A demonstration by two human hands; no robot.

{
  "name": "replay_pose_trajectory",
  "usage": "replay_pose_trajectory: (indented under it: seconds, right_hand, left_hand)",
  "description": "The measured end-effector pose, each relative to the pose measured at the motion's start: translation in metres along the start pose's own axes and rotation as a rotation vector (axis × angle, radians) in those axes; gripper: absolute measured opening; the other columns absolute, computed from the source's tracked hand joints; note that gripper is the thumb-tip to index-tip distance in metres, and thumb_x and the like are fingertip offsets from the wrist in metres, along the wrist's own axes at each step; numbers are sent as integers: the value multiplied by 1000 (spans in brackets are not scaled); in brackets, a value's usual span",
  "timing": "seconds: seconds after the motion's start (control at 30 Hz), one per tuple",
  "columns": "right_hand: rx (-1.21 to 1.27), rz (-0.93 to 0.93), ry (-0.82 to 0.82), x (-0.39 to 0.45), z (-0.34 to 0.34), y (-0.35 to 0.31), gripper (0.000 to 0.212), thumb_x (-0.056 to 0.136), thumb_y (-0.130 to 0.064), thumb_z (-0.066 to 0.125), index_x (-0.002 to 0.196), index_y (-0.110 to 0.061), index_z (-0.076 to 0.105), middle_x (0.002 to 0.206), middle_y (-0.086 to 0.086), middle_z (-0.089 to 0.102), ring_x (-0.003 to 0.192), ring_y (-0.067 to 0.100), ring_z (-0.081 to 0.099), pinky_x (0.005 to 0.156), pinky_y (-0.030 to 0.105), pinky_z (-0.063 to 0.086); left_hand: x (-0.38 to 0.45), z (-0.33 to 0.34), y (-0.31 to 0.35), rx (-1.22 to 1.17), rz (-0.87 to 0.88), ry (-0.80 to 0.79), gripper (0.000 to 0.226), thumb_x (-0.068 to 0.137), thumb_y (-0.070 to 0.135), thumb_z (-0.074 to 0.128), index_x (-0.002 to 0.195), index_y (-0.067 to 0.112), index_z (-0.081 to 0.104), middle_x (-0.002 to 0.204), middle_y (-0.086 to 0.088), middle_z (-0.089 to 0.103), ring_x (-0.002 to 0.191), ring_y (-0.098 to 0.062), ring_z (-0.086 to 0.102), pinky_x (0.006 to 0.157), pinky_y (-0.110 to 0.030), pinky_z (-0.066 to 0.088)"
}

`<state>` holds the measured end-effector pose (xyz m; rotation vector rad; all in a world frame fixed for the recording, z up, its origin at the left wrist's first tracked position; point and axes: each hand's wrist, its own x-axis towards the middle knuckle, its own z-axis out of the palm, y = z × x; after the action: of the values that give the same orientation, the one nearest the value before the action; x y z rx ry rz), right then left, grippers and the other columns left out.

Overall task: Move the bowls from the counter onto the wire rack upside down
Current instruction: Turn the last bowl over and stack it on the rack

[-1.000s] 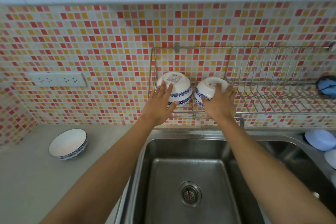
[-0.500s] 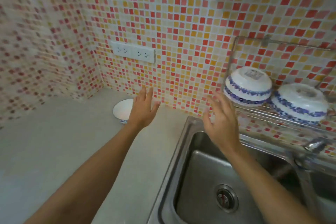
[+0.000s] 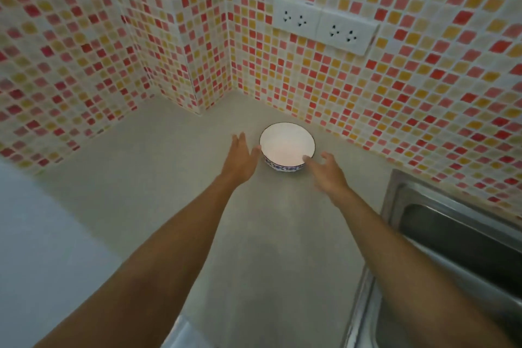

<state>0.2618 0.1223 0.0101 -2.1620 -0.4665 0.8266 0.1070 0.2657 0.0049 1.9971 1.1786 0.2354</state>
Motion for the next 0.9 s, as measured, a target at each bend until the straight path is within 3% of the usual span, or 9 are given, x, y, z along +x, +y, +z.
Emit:
replay_pose_trajectory:
  seconds: [0.1,0.17,0.23,0.33,0.47,0.67,0.77,0.9]
  right_hand:
    - [170,149,-40,27,25,5,86,77,-61,62,144,-16,31,143,2,43,120,36,55,90,51,53]
    - [280,227,-31,34,39,6,69,82,-50,64,137,-17,37,133,1,49,110,35,61,77,46,59]
    - [361,224,-2,38,48,7,51,87,-33,60,131,-16,41,131,6,53,100,33,65,74,46,60]
    - [506,209,11,35,52,8,38,90,-13,48,128,-13,41,125,10,52,81,30,68,77,46,59]
    - [618,233,7,13,45,17,27,89,-6,44,114,-15,42,126,13,52,96,36,67,76,46,59]
    - [723,272,35,-44,19,49,44,88,-9,48,132,-15,42,117,20,61,68,27,68,71,40,60]
    - [737,236,51,-75,-7,67,50,86,-10,51,134,-20,40,109,14,63,78,26,69,71,41,61]
    - [896,234,42,-118,-54,95,55,83,2,48,134,-17,39,113,9,56,88,28,66,67,40,60]
  left_hand:
    - [23,6,2,-34,-28,-59,59,99,36,37,146,3,22,156,-14,22,143,-26,23,114,-33,17]
    - [31,13,7,-78,-35,-85,48,99,30,41,137,1,39,143,-17,43,131,-31,41,105,-34,31]
    - [37,23,8,-143,-58,-93,43,98,28,43,133,4,44,134,-17,52,124,-33,48,99,-35,37]
    - [41,31,9,-229,-105,-95,45,95,26,48,136,7,41,135,-14,52,123,-32,48,98,-36,39]
    - [37,36,9,-241,-137,-133,44,92,12,43,136,10,40,135,-15,50,121,-33,48,97,-38,43]
    - [-5,52,24,-213,-83,-190,42,92,5,33,134,8,40,133,-20,49,116,-37,50,90,-49,51]
    - [-41,64,39,-250,-51,-207,44,91,3,31,133,9,41,131,-19,50,114,-37,51,87,-47,53]
    - [-94,86,68,-267,17,-267,41,89,3,31,128,7,44,129,-20,50,110,-37,52,82,-53,55]
